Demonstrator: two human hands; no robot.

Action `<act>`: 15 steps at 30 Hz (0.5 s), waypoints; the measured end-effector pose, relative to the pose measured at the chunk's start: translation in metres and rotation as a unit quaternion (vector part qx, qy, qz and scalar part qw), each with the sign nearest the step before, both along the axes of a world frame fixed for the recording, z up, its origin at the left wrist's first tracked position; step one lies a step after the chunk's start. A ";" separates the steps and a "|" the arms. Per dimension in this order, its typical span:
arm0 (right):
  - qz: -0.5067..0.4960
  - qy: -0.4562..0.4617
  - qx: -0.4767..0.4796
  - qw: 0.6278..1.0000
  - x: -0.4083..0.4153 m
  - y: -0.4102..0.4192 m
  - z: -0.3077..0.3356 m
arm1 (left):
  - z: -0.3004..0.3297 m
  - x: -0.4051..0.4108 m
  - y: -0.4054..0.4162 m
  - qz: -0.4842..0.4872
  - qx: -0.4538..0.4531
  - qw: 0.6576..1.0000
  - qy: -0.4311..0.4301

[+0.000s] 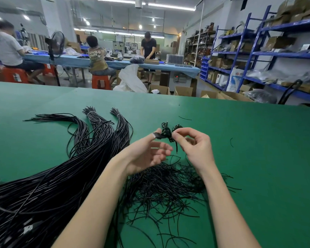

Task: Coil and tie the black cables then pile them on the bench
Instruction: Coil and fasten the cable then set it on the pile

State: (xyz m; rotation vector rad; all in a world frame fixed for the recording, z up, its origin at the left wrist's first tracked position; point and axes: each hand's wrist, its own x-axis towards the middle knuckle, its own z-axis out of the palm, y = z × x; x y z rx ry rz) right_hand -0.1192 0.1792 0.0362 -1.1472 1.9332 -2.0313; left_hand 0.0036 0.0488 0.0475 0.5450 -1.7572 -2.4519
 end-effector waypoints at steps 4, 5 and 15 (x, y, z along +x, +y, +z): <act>0.020 0.021 0.011 1.000 0.003 -0.004 -0.001 | 0.002 -0.004 0.005 0.009 0.087 0.995 0.041; 0.018 0.021 0.010 1.000 0.002 -0.004 -0.001 | 0.002 -0.004 0.006 0.019 0.086 0.995 0.052; 0.017 -0.216 -0.030 0.976 0.008 -0.011 0.002 | -0.012 -0.007 -0.001 0.199 -0.423 0.857 0.219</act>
